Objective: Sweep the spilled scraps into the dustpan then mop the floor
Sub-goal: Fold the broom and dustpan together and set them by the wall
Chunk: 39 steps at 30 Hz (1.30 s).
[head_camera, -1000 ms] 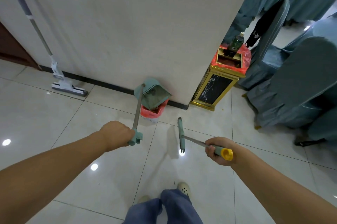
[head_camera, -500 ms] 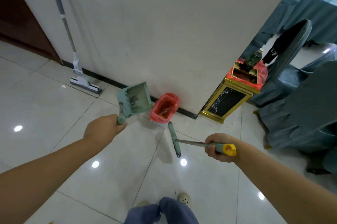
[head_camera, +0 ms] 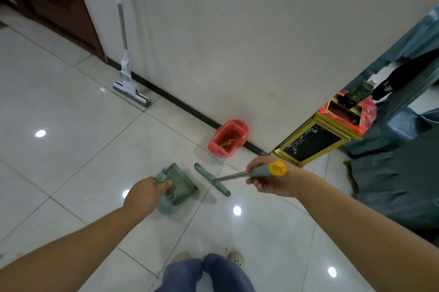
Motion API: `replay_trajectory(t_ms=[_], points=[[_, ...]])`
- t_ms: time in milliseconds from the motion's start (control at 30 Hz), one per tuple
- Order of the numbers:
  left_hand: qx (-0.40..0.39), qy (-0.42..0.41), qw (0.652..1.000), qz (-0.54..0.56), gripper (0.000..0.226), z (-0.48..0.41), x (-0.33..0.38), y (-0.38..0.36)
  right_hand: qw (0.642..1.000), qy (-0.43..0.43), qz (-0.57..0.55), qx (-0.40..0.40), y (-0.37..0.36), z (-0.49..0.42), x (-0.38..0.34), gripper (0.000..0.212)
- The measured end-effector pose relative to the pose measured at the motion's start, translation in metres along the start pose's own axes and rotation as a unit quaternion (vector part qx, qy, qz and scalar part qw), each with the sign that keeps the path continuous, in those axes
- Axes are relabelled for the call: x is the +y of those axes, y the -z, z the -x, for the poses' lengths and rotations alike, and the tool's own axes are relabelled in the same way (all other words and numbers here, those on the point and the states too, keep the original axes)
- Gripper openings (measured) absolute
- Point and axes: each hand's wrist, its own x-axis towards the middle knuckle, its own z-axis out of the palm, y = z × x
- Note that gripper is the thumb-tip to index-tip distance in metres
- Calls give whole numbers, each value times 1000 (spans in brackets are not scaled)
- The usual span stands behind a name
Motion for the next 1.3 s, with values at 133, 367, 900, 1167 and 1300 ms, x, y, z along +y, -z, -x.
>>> replay_trajectory(t_ms=[133,367,900,1167,1300], points=[[-23,67,987,142,40,1,-5,-27,993,89,-66,-37,-13,-3,-15,24],[-175,87,933,302,30,16,9,-69,966,223,133,10,-38,-11,-25,8],[-111,-70,990,55,22,-18,4,-66,814,387,430,44,-83,-24,-38,3],[-93,-232,968,21,101,-55,22,-100,851,352,389,12,-68,-15,-50,12],[-71,-213,974,38,90,-69,26,-115,849,355,391,-17,-59,-14,-55,12]])
